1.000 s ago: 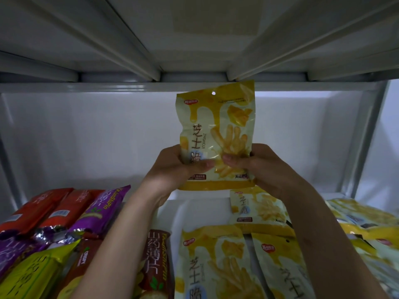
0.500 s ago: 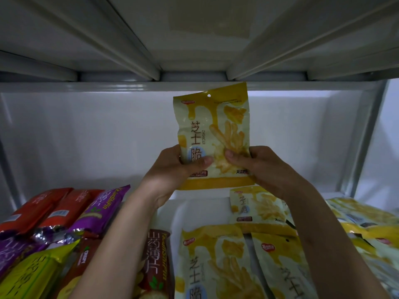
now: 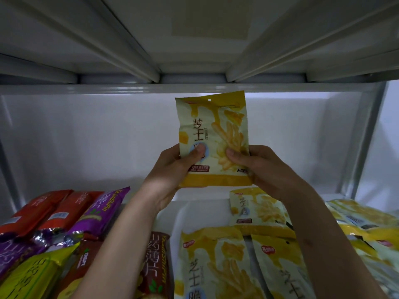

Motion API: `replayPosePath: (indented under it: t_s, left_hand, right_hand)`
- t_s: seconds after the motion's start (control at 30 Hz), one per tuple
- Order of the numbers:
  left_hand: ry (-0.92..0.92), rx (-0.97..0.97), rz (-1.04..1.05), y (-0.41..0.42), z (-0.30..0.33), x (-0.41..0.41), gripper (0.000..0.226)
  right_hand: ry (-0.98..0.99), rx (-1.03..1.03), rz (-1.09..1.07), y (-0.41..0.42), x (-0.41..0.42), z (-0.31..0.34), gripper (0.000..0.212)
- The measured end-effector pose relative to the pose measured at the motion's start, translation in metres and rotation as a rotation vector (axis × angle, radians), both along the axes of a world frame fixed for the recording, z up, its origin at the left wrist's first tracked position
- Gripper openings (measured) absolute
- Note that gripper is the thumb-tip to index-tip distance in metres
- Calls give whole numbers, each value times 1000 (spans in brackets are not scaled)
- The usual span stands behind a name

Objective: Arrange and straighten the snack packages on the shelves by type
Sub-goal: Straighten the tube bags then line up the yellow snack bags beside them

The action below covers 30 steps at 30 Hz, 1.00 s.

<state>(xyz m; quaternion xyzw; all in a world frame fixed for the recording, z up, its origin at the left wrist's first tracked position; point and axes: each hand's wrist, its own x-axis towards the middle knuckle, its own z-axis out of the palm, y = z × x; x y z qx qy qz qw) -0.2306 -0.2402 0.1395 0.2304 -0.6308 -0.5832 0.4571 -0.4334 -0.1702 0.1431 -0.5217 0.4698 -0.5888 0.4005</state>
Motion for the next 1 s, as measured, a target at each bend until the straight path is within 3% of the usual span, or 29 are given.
replayPosePath:
  t_s: [0.13, 0.23, 0.6, 0.77, 1.0]
  left_hand:
    - [6, 41, 14, -1, 0, -3, 29]
    - [-18, 23, 23, -1, 1, -2, 33]
    - [-107, -30, 71, -5, 1, 3, 14]
    - [-69, -17, 12, -2, 3, 2, 39]
    - [95, -13, 11, -1, 2, 1, 42]
  right_hand:
    - [-23, -12, -47, 1, 2, 2, 39]
    - [0, -4, -33, 3, 3, 4, 48]
    - [5, -33, -28, 5, 7, 3, 44]
    - [10, -1, -18, 5, 6, 4, 56]
    - [-21, -57, 40, 2, 7, 1, 56]
